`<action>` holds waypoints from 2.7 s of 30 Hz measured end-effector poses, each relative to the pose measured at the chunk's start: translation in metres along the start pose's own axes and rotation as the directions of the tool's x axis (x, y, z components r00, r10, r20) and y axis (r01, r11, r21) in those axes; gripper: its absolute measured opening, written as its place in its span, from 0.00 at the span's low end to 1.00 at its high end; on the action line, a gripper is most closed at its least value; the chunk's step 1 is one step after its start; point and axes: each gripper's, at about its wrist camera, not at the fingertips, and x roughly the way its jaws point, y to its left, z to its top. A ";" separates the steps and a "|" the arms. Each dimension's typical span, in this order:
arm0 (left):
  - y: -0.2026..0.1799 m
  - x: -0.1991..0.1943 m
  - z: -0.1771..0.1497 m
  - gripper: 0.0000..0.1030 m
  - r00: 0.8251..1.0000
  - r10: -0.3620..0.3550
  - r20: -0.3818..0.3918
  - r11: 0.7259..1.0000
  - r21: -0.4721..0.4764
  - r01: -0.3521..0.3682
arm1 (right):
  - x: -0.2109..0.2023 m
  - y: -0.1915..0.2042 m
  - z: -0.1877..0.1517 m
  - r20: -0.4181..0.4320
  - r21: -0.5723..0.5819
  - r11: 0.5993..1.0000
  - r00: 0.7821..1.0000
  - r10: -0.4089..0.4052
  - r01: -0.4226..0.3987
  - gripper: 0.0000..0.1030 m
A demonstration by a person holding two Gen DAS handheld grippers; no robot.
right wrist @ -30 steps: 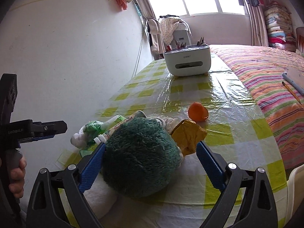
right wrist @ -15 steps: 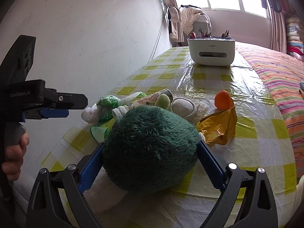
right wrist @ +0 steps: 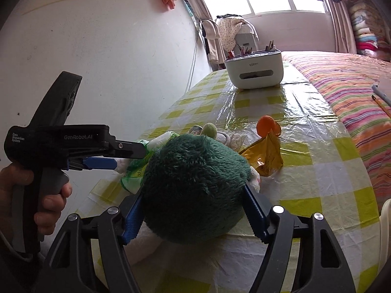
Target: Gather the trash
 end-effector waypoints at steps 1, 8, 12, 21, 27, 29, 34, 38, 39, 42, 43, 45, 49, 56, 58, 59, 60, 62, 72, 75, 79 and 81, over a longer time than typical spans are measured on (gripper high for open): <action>-0.003 0.000 0.000 0.91 1.000 -0.012 -0.003 1.000 0.004 0.012 | -0.005 -0.002 0.001 0.012 0.009 1.000 1.000 0.002 -0.002 0.67; -0.030 0.009 -0.002 0.91 0.999 -0.043 -0.023 0.997 0.065 0.044 | -0.033 -0.023 0.006 0.081 0.070 0.998 0.997 -0.010 0.004 0.67; -0.044 0.021 -0.005 0.91 0.995 -0.073 -0.066 0.994 0.075 0.078 | -0.046 -0.037 0.005 0.107 0.111 0.994 0.994 -0.032 0.020 0.67; -0.047 0.053 -0.007 0.89 0.988 -0.058 -0.140 0.998 0.010 0.060 | -0.058 -0.050 0.004 0.125 0.157 0.987 0.991 -0.043 0.023 0.67; -0.047 0.070 -0.001 0.71 0.992 -0.029 -0.125 0.999 -0.018 0.027 | -0.060 -0.053 0.003 0.129 0.171 0.985 0.991 -0.047 0.024 0.67; -0.045 0.075 0.001 0.54 0.990 -0.032 -0.134 0.999 -0.028 0.029 | -0.061 -0.057 0.002 0.129 0.183 0.983 0.990 -0.049 0.025 0.67; -0.037 0.075 0.003 0.30 0.991 -0.049 -0.126 0.998 -0.054 0.042 | -0.063 -0.065 0.002 0.133 0.210 0.977 0.990 -0.052 0.023 0.67; -0.037 0.071 0.001 0.27 0.990 -0.068 -0.120 0.997 -0.050 0.062 | -0.065 -0.069 0.002 0.138 0.224 0.974 0.989 -0.052 0.020 0.67; -0.039 0.069 0.000 0.27 0.991 -0.067 -0.115 0.997 -0.046 0.062 | -0.066 -0.070 0.003 0.139 0.226 0.974 0.989 -0.053 0.020 0.67; -0.043 0.062 -0.001 0.27 0.993 -0.080 -0.088 0.996 -0.035 0.077 | -0.067 -0.072 0.003 0.143 0.230 0.973 0.988 -0.054 0.020 0.67; -0.044 0.059 -0.001 0.27 0.993 -0.086 -0.082 0.996 -0.032 0.084 | -0.067 -0.073 0.003 0.144 0.230 0.973 0.988 -0.053 0.019 0.67; -0.046 0.048 -0.001 0.27 0.993 -0.103 -0.050 0.995 -0.022 0.102 | -0.069 -0.074 0.003 0.148 0.233 0.972 0.987 -0.055 0.019 0.67; -0.049 0.027 0.001 0.27 0.989 -0.149 0.022 0.989 -0.018 0.150 | -0.072 -0.076 0.003 0.159 0.242 0.970 0.986 -0.057 0.018 0.67; -0.060 0.007 -0.003 0.27 0.977 -0.198 0.080 0.980 0.014 0.198 | -0.080 -0.081 0.003 0.178 0.248 0.968 0.982 -0.067 0.021 0.67; -0.068 0.003 -0.008 0.27 0.976 -0.196 0.092 0.980 0.045 0.193 | -0.081 -0.082 0.003 0.181 0.246 0.969 0.981 -0.077 0.030 0.67; -0.072 0.001 -0.011 0.27 0.975 -0.197 0.100 0.979 0.064 0.192 | -0.082 -0.082 0.003 0.182 0.244 0.969 0.980 -0.083 0.037 0.67; -0.077 -0.001 -0.014 0.27 0.973 -0.204 0.105 0.977 0.080 0.196 | -0.084 -0.083 0.003 0.184 0.243 0.969 0.979 -0.089 0.043 0.67; -0.084 -0.005 -0.020 0.27 0.969 -0.219 0.112 0.972 0.108 0.207 | -0.086 -0.084 0.001 0.186 0.243 0.969 0.978 -0.096 0.049 0.67; -0.108 -0.015 -0.041 0.27 0.962 -0.240 0.131 0.956 0.202 0.211 | -0.098 -0.093 -0.007 0.191 0.252 0.963 0.971 -0.145 0.094 0.67; -0.113 -0.017 -0.046 0.27 0.957 -0.252 0.142 0.952 0.213 0.218 | -0.105 -0.098 -0.010 0.198 0.265 0.959 0.968 -0.155 0.100 0.67; -0.123 -0.015 -0.054 0.27 0.953 -0.269 0.143 0.946 0.227 0.233 | -0.119 -0.105 -0.012 0.223 0.276 0.955 0.960 -0.171 0.106 0.67; -0.129 -0.013 -0.060 0.27 0.951 -0.276 0.138 0.941 0.240 0.238 | -0.127 -0.108 -0.014 0.236 0.277 0.954 0.954 -0.185 0.116 0.67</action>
